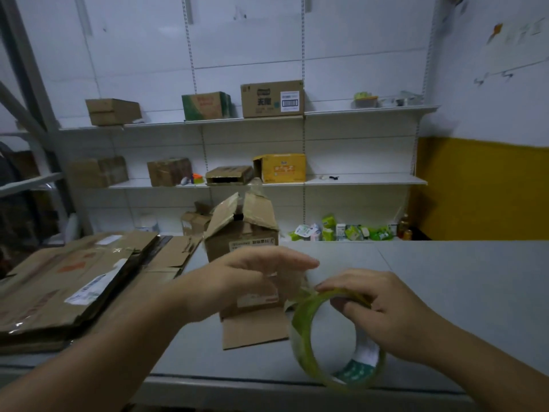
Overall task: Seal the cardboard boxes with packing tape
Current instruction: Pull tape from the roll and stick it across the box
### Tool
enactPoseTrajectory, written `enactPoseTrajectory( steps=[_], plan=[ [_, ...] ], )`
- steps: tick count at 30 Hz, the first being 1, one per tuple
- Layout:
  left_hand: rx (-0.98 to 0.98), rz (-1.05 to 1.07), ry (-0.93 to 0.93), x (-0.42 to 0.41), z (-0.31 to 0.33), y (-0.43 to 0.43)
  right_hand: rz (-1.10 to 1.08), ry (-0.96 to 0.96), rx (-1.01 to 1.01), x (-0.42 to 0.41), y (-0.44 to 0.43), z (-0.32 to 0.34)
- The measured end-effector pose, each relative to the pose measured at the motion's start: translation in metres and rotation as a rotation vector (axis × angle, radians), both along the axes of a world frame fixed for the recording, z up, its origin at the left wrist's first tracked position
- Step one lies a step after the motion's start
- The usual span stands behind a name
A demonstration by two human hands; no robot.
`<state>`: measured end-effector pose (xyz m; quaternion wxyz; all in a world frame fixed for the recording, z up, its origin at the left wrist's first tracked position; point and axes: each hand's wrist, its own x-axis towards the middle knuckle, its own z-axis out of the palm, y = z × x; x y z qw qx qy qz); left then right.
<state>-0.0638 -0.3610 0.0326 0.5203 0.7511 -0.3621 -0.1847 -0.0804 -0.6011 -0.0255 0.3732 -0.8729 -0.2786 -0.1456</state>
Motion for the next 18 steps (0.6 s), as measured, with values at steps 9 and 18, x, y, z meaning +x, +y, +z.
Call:
enactPoseTrajectory(
  steps=[9,18],
  plan=[
    [0.260,-0.011,-0.381,0.001,0.016,-0.007,0.107,0.298,0.176,0.001,0.012,0.003],
    [0.113,0.260,-0.421,0.010,0.036,0.004,0.197,0.519,0.368,-0.002,0.017,-0.008]
  ],
)
